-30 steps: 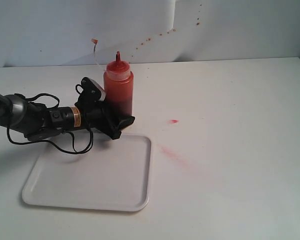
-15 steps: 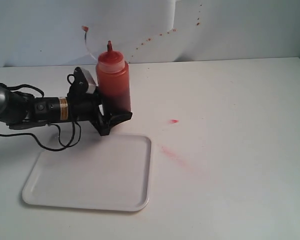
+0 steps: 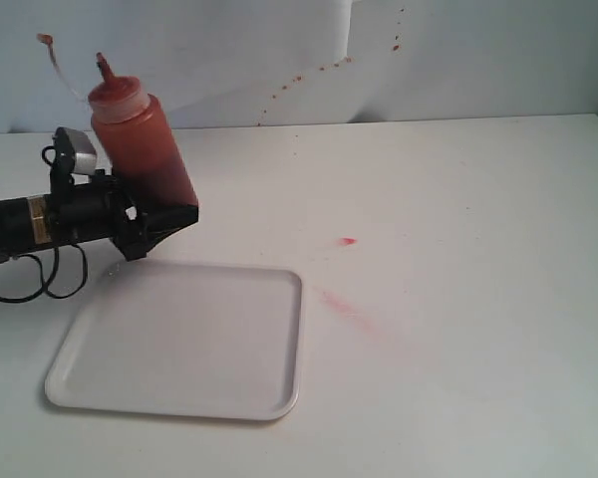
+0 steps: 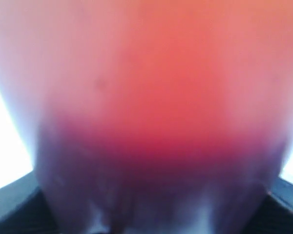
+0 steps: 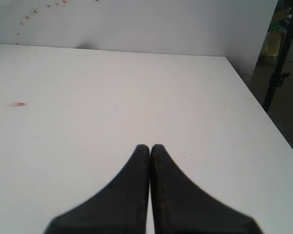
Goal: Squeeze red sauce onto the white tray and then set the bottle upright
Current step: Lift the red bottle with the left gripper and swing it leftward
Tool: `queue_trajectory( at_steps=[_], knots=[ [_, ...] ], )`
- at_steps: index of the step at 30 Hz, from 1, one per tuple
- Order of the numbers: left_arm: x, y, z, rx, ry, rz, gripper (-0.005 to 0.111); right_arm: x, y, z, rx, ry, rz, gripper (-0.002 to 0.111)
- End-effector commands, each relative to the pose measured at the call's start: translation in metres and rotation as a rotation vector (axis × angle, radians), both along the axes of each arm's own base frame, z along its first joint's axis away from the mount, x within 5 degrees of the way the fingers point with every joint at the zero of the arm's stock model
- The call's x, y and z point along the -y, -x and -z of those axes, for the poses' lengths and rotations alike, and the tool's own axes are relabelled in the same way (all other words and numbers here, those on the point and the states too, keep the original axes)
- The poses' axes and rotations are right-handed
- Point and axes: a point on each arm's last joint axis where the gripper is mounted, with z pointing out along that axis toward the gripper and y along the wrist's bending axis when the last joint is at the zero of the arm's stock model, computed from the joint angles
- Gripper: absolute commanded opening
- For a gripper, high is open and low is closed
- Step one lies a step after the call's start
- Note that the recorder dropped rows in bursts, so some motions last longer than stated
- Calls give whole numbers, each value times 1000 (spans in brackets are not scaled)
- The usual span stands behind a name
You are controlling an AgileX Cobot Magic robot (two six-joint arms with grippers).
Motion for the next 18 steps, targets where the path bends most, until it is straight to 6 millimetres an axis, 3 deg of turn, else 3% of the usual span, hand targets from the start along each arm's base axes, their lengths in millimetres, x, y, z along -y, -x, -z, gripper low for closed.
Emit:
queue_trajectory(
  at_steps=[1,8,10,15,18],
  knots=[
    [-4,24,-36,117,39,-26,0,0,0,1,2,-8,0,0],
    [-7,79,-55,167,38,-210,0,2,-1,-5,65,158,-10,0],
    [-8,95,-53,142,46,-265,0,-1,-2,-10,119,-56,-5,0],
    [-12,137,-51,193,-49,-374,0,-1,-2,-33,380,-257,11,0],
    [-17,151,-60,183,-14,-482,0,4,0,-44,507,-517,49,0]
  ],
)
